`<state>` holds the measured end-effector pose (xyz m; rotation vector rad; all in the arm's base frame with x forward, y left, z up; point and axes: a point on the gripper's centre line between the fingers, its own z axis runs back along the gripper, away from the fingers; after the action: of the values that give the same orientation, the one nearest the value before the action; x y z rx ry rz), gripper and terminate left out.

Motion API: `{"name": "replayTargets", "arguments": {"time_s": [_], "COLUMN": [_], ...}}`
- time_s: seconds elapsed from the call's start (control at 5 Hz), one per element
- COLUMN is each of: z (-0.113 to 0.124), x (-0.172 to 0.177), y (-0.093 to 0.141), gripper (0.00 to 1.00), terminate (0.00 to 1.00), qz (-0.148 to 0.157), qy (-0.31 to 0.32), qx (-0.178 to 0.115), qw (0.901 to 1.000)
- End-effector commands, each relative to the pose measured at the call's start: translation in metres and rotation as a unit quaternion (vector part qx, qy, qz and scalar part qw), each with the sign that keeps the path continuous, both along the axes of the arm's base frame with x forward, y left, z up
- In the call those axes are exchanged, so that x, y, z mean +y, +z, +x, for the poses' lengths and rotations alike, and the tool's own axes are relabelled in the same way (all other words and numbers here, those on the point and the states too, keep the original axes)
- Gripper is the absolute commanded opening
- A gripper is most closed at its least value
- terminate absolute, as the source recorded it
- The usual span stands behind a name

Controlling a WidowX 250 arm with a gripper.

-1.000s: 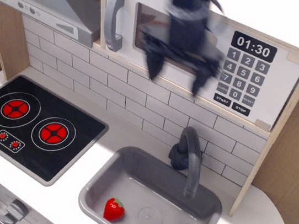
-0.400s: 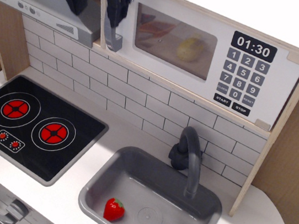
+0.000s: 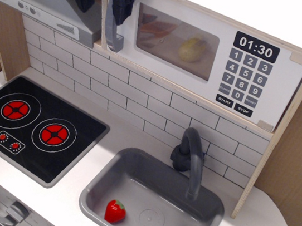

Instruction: Open microwave

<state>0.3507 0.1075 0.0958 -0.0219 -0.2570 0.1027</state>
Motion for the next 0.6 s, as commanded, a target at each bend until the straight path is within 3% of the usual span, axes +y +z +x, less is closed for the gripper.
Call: {"name": "replayTargets", "arguments": {"time_s": [0.0, 0.4], "z": [0.000, -0.015], "x": [0.002, -0.003], "y": [0.013, 0.016], "gripper": [0.00, 0.00], "terminate": [0.00, 0.00], "qz": [-0.024, -0.022], "qy": [-0.036, -0.043], "qx": [-0.031, -0.070], "qw": [0.9986, 0.9964]}}
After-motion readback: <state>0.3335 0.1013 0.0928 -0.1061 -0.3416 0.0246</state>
